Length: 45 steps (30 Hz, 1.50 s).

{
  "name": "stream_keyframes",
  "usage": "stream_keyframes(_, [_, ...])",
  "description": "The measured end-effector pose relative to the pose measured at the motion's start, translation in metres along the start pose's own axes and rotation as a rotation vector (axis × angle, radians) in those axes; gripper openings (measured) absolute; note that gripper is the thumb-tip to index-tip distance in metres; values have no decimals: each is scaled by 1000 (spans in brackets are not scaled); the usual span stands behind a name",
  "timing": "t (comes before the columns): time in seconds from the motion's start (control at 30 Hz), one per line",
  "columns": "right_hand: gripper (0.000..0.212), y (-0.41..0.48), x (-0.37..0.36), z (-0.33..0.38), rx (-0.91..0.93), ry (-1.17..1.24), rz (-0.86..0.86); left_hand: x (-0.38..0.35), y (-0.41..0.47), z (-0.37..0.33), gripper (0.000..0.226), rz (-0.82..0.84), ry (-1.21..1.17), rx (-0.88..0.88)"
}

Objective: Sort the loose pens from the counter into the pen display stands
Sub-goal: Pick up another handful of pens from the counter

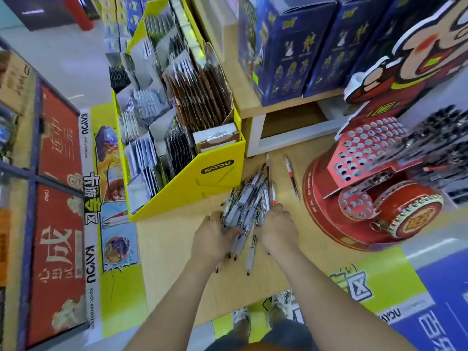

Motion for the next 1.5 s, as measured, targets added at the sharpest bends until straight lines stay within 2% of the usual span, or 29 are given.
stream_keyframes(0.1, [58, 0, -1, -3, 23, -99, 15, 5, -1, 4, 39, 10, 31, -4])
stream_keyframes(0.2, [58, 2, 0, -6, 19, -154, 38, 9, -6, 5, 26, 10, 185, -105])
stream_keyframes(0.27, [61, 3, 4, -10, 8, -176, 47, 10, -9, 6, 27, -4, 227, -140])
stream_keyframes(0.4, [42, 1, 13, -28, 6, -179, -59, 15, -16, 9, 22, -12, 230, -136])
stream_keyframes(0.53, [38, -2, 17, -37, 21, -142, -137, 26, -27, 14, 18, -24, 151, -110])
stream_keyframes(0.67, [30, 7, 19, -54, -114, 153, -87, 37, -40, 16, 21, -36, -49, -38])
stream_keyframes(0.8, [16, -8, 16, -65, -293, 875, 73, 40, -52, 13, 18, -19, -344, 93])
stream_keyframes(0.87, [11, -28, 19, -55, -299, 1096, 187, 40, -61, 3, 18, -5, -504, 133])
stream_keyframes(0.97, [22, -56, 21, -26, -192, 1224, 347, 35, -70, -24, 14, 23, -586, 114])
stream_keyframes(1.07, [37, -68, 25, 0, -104, 1272, 338, 24, -75, -53, 8, 53, -509, 41])
stream_keyframes(1.17, [69, -68, 29, 7, -38, 1236, 298, 27, -76, -75, 20, 61, -314, -79])
stream_keyframes(1.2, [65, -67, 32, 7, -34, 1253, 294, 30, -75, -83, 27, 71, -242, -130])
stream_keyframes(1.27, [31, -66, 37, 7, -57, 1315, 315, 34, -74, -96, 39, 98, -44, -242])
stream_keyframes(1.3, [24, -66, 37, 7, -84, 1352, 334, 35, -74, -102, 42, 107, 39, -283])
stream_keyframes(1.37, [18, -68, 37, 7, -170, 1428, 376, 38, -78, -111, 46, 124, 131, -333])
stream_keyframes(1.5, [26, -67, 35, 3, -322, 1545, 378, 40, -81, -118, 60, 154, 121, -374])
Point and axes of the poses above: each hand's wrist, its own y-axis towards the middle knuckle, its own x-axis out of the back of the hand, z = x × y, the point moved 4 cm from there along y, towards the middle knuckle, and after that the axes turned 6 degrees about -z, right-handed, at the moved point
